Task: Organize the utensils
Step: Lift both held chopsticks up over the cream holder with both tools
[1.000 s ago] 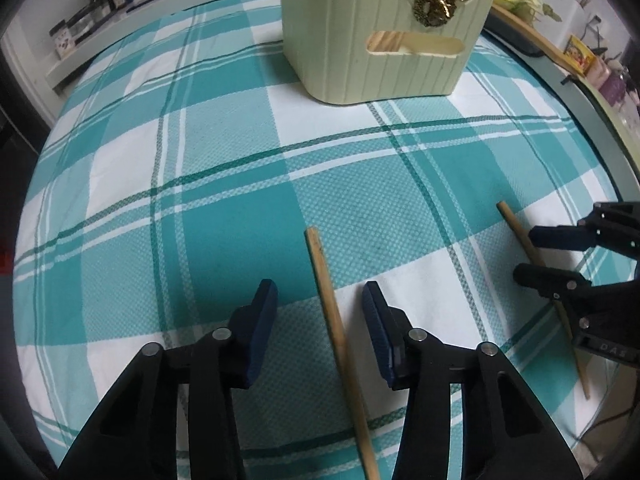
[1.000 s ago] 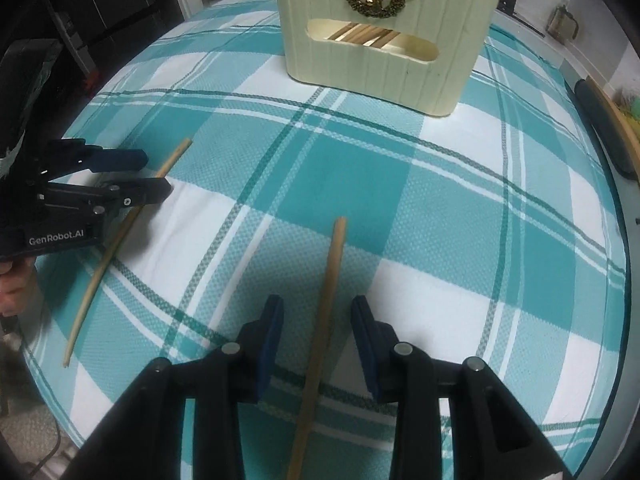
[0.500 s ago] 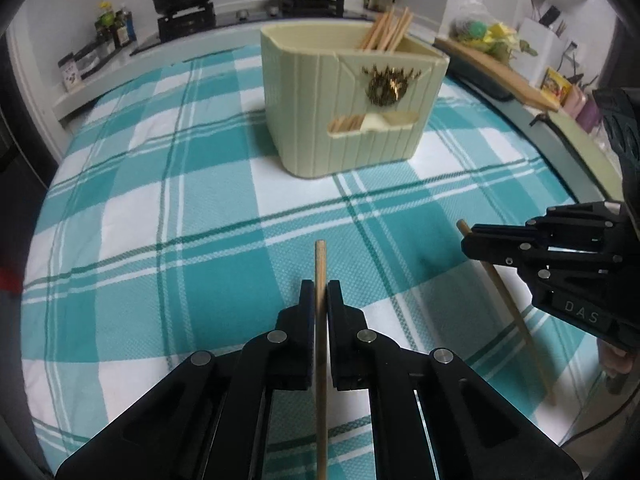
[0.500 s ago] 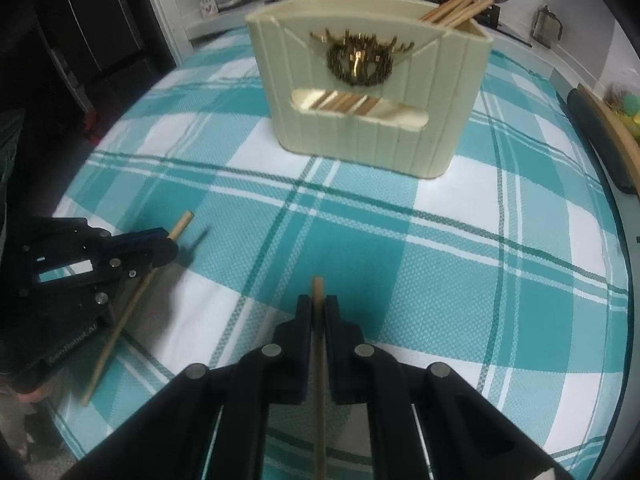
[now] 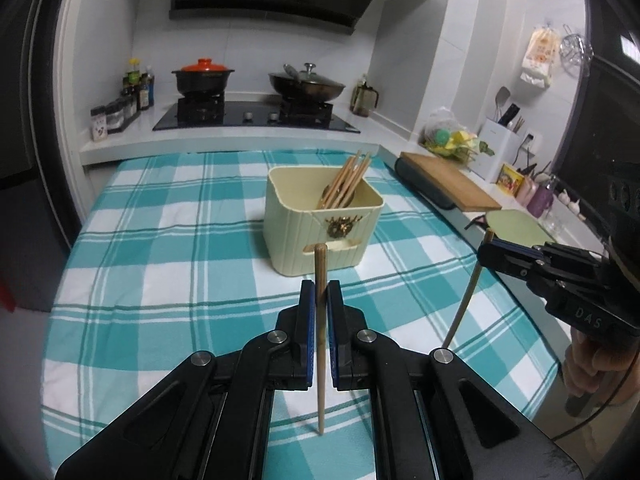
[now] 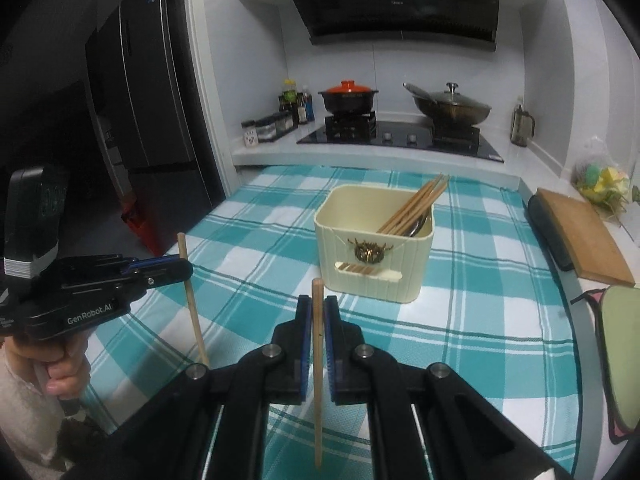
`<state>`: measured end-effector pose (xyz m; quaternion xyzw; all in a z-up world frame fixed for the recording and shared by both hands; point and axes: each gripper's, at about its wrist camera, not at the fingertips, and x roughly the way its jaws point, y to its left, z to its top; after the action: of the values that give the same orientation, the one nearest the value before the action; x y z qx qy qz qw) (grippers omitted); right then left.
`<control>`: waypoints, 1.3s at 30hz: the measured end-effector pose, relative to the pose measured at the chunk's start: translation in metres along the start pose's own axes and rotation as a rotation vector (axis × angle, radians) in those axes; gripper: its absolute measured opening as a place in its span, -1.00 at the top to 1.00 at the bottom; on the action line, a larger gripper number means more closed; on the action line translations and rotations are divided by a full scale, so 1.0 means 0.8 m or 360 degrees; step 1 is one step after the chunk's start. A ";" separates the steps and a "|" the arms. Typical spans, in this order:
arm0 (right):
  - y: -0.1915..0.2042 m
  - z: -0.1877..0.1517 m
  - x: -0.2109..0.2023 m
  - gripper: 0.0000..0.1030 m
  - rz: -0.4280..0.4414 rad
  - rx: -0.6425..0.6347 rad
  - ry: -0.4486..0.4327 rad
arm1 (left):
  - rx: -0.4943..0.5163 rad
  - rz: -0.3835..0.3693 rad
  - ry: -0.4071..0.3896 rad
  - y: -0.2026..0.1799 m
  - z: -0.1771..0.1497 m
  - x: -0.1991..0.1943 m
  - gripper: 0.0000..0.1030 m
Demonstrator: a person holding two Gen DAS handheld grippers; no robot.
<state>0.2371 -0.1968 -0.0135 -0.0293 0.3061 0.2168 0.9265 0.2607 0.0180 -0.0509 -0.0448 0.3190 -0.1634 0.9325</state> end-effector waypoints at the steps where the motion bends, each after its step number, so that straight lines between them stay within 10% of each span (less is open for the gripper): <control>1: 0.003 0.001 -0.008 0.88 -0.0012 -0.0014 -0.0037 | 0.0000 -0.0002 -0.0018 -0.002 0.001 -0.003 0.92; 10: 0.003 0.008 -0.042 0.88 -0.0063 0.0020 -0.0293 | -0.0025 -0.0046 -0.0095 -0.009 0.021 -0.016 0.93; 20: -0.039 0.035 -0.033 0.88 -0.0094 0.0112 -0.0267 | -0.0074 -0.0086 -0.0087 0.002 0.052 -0.006 0.93; 31: -0.082 0.156 -0.041 0.88 -0.0130 0.0130 -0.0481 | 0.0000 -0.0032 -0.0372 -0.008 0.200 -0.026 0.93; 39: -0.110 0.220 0.017 0.88 -0.0153 0.0118 -0.0584 | 0.0054 0.0111 -0.0372 -0.013 0.265 0.069 0.93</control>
<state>0.3814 -0.2383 0.1141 0.0304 0.1381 0.1626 0.9765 0.4279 -0.0144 0.0870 -0.0367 0.2068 -0.1299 0.9690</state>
